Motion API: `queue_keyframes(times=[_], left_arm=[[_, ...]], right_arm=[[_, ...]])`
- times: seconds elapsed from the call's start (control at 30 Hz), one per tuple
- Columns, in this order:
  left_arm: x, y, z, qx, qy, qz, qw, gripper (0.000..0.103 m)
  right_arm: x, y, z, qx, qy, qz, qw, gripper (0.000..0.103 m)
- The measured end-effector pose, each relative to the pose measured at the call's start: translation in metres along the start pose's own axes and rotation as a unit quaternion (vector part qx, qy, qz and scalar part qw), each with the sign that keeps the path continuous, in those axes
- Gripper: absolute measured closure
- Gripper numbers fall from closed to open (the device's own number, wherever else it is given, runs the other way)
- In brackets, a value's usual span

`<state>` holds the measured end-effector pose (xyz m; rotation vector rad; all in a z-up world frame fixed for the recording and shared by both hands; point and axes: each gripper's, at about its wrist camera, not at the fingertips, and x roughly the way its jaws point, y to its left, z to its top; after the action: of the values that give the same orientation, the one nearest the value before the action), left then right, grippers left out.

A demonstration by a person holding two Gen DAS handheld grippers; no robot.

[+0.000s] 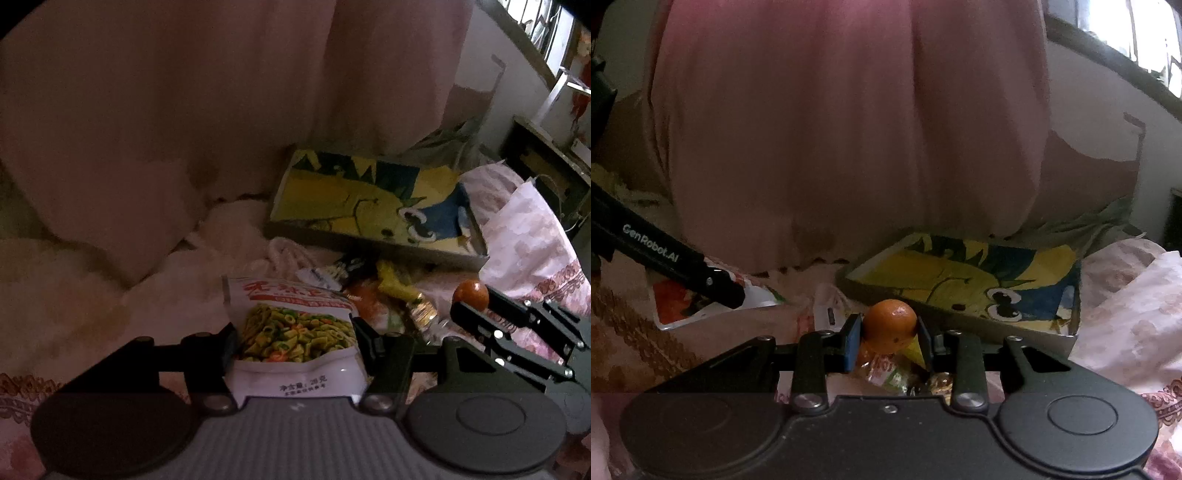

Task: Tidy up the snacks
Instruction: 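Carry the bag with the left tool into the yellow box while the right tool drops the orange there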

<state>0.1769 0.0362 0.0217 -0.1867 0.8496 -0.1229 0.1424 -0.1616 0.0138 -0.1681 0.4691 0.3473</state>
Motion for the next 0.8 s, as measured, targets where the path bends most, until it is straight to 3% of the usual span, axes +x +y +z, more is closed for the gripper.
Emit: queue_keyframes(times=[0.33,0.5,0.8], left_arm=[[-0.005,-0.035,0.020,-0.023,-0.043,0.012,0.9988,0.038],[0.015,-0.056,0.035,-0.031,-0.055,0.005,0.9980,0.037],[0.073,-0.096,0.061,0.001,-0.065,-0.019,0.9977,0.037]], right_arm=[[-0.008,-0.032,0.007,0.052,-0.028,-0.008,0.998,0.068],[0.008,-0.055,-0.001,0.075,-0.019,-0.015,0.997,0.068],[0.026,-0.101,-0.004,0.123,-0.026,-0.065,0.990,0.068]])
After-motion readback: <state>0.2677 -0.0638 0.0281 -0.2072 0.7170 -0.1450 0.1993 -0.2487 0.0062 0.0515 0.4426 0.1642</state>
